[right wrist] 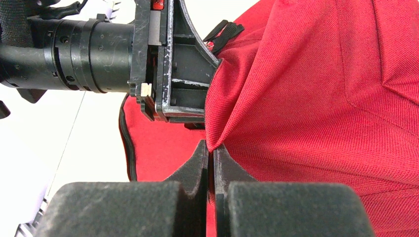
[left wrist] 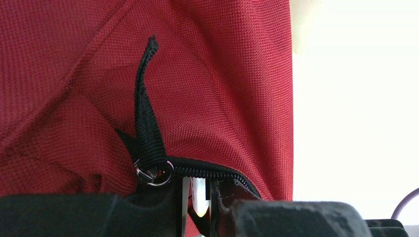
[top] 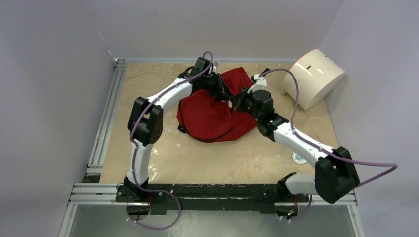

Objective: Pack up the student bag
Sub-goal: Place the stationery in the student bag.

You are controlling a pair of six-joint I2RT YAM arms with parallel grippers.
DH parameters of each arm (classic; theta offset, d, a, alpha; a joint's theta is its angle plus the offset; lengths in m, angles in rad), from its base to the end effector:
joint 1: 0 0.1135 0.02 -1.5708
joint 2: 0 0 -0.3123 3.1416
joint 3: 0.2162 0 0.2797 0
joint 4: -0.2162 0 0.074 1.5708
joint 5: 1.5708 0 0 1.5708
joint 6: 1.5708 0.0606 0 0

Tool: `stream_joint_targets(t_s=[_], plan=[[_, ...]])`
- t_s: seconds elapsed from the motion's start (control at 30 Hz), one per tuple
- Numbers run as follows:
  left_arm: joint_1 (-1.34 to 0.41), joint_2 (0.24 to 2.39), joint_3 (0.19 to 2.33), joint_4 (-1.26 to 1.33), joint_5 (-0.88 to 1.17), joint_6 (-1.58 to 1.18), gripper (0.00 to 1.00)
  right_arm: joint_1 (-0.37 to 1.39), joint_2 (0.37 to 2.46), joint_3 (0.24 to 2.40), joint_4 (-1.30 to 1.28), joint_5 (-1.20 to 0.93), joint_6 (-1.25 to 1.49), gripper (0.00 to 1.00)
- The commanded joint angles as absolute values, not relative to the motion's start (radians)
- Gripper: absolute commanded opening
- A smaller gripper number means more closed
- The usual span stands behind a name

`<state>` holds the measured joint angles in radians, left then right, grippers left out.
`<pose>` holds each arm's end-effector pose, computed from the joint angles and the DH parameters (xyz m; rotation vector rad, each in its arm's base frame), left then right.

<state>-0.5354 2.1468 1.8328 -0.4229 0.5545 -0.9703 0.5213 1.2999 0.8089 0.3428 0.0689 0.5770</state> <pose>0.4666 -0.3139 0.2637 -0.2390 2.5893 -1.3171 0.2957 0.1650 0.3187 0.1022 1.7747 0.7471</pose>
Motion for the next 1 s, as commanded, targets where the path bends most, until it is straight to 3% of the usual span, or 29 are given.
stream_joint_targets(t_s=[0.0, 0.43, 0.97], plan=[[-0.529, 2.150, 1.864, -0.328, 0.568, -1.013, 0.07, 0.529, 1.250, 0.811, 0.447, 0.041, 0.595, 0.00], [-0.540, 2.145, 1.870, -0.353, 0.551, -0.976, 0.35, 0.529, 1.252, 0.813, 0.445, 0.051, 0.597, 0.00], [-0.541, 1.908, 1.683, -0.415, 0.419, -0.831, 0.37, 0.529, 1.254, 0.815, 0.421, 0.052, 0.601, 0.00]])
